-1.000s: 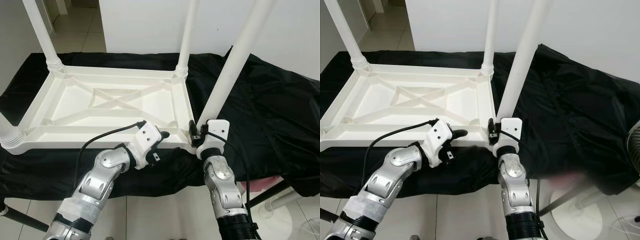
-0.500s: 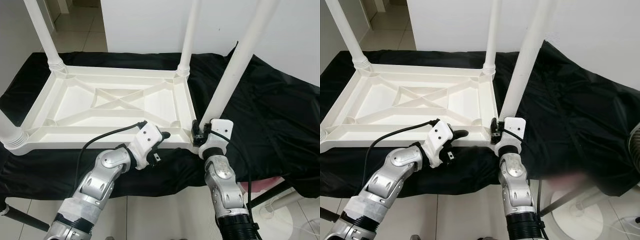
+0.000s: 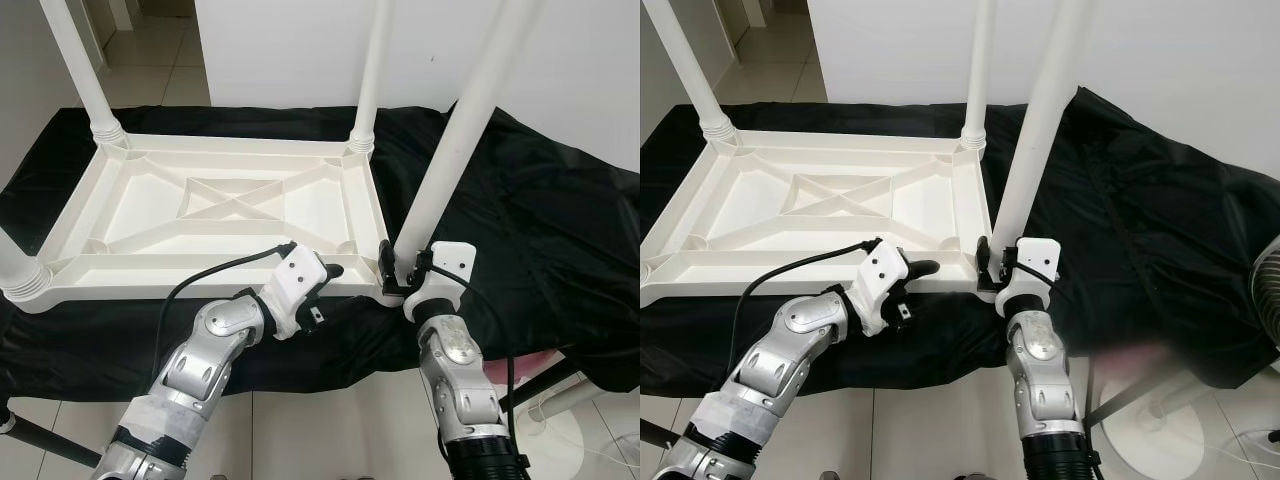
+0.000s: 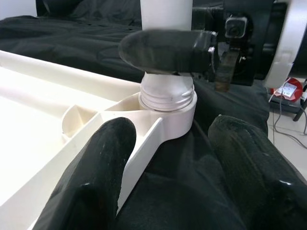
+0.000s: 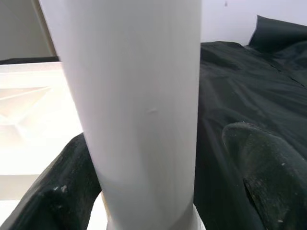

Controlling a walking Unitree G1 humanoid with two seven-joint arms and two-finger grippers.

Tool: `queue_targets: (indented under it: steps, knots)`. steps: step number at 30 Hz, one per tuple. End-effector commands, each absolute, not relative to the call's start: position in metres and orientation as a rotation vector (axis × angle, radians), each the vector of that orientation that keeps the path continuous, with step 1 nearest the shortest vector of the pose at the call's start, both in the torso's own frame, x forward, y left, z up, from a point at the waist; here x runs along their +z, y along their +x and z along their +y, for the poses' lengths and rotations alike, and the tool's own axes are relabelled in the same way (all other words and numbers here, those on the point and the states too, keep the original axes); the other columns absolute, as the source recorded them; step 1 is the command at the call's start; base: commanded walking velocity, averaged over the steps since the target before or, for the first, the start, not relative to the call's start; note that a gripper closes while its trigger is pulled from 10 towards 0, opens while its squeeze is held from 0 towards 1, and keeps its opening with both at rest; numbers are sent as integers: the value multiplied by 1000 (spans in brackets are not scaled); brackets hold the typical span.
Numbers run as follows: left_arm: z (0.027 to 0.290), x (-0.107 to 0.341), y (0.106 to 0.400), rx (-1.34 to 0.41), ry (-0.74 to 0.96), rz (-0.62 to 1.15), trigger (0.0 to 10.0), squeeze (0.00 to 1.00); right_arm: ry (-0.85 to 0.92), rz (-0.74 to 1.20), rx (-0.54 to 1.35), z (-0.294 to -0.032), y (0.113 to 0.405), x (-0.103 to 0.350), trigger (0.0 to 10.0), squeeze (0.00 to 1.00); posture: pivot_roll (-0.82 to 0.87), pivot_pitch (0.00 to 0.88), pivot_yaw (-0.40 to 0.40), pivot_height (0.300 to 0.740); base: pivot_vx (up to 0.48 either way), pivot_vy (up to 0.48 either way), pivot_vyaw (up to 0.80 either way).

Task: Building children table

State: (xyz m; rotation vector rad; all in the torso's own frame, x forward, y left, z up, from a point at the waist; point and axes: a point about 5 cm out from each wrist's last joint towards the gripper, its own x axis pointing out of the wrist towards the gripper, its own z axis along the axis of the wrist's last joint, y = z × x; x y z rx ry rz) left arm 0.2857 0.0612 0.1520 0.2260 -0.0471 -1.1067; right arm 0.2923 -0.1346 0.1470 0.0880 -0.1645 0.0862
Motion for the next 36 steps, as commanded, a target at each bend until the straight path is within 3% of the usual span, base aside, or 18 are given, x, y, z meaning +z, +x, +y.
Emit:
queue_targets:
  steps: [1, 16, 31, 32, 34, 35, 36]
  knots:
    - [58, 151, 285, -1084, 213, -41, 10000, 0, 103, -173, 137, -133, 288, 147, 10000, 0, -104, 18, -47, 740, 0, 0, 0]
    - [57, 152, 275, -1118, 226, -54, 10000, 0, -37, -153, 393, -151, 287, 140, 10000, 0, -96, 10, -48, 740, 0, 0, 0]
    - [58, 154, 268, -1133, 236, -53, 10000, 0, -183, -99, 612, -165, 316, 141, 10000, 0, -76, 0, -39, 740, 0, 0, 0]
    - [58, 154, 269, -1130, 238, -54, 10000, 0, -187, -93, 631, -164, 319, 141, 9373, 0, -70, 0, -36, 740, 0, 0, 0]
    - [59, 155, 269, -1128, 240, -54, 10000, 0, -189, -90, 645, -163, 320, 141, 9373, 0, -69, 0, -35, 740, 0, 0, 0]
    - [59, 156, 269, -1125, 243, -55, 10000, 0, -194, -90, 659, -162, 324, 141, 5882, 0, -67, 0, -33, 740, 0, 0, 0]
    - [59, 156, 269, -1125, 243, -55, 10000, 0, -194, -90, 659, -162, 324, 141, 5882, 0, -67, 0, -33, 740, 0, 0, 0]
